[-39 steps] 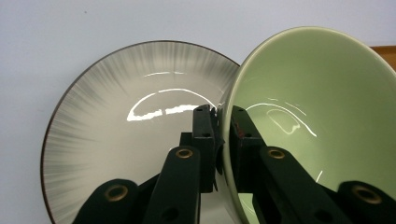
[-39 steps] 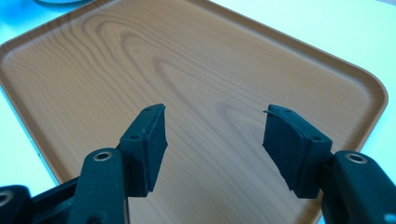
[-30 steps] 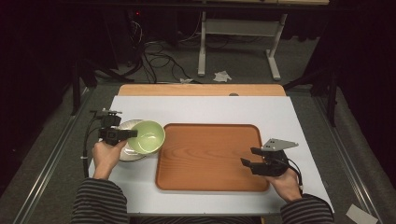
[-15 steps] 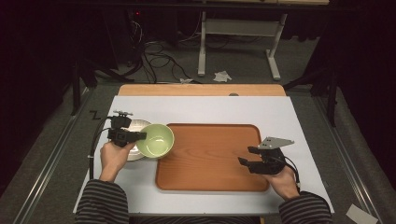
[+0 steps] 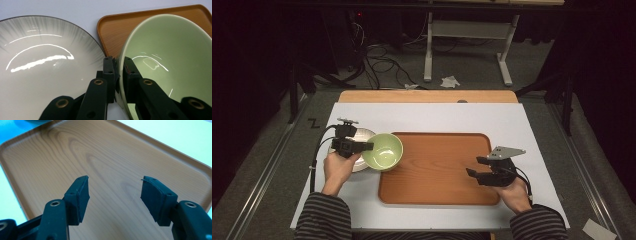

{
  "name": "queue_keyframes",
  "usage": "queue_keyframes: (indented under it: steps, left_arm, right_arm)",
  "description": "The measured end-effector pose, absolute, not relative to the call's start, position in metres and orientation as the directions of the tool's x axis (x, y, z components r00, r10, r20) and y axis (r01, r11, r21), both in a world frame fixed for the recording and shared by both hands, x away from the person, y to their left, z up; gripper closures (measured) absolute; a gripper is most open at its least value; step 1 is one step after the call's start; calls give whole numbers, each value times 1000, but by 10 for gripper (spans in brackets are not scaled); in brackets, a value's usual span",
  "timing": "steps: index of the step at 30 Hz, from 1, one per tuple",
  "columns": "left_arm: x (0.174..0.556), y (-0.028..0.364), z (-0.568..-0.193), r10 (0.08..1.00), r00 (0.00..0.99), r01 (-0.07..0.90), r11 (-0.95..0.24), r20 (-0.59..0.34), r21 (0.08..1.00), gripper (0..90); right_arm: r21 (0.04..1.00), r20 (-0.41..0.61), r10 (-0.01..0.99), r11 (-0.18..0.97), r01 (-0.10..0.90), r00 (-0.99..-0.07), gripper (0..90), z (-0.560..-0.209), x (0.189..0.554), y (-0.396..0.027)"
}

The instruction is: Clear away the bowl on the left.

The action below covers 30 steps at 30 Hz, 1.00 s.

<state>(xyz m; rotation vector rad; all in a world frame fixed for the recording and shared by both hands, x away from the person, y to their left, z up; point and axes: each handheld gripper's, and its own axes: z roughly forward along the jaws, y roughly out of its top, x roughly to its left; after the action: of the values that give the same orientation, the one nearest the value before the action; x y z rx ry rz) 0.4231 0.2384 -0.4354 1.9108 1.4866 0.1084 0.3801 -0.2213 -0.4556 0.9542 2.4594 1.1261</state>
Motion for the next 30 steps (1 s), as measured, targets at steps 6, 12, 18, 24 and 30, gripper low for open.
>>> queue_keyframes:
  steps: [6,12,18,24,30]
  left_arm:
    - [419,221,-430,859,391,800,-139,-332,583,831]
    - [420,198,-432,831,447,794,-199,-331,574,830]
    - [423,187,-437,813,471,797,-226,-343,560,830]
    - [426,181,-437,793,485,796,-227,-368,561,830]
    - [427,171,-438,786,509,785,-258,-350,564,829]
  right_arm:
    - [756,23,660,481,445,-751,411,-455,379,-222]
    - [758,23,658,480,442,-753,411,-455,379,-223]
    - [759,24,665,474,446,-747,411,-454,377,-224]
    - [753,28,682,466,464,-730,410,-454,376,-227]
    - [759,29,697,451,470,-717,410,-454,372,-233]
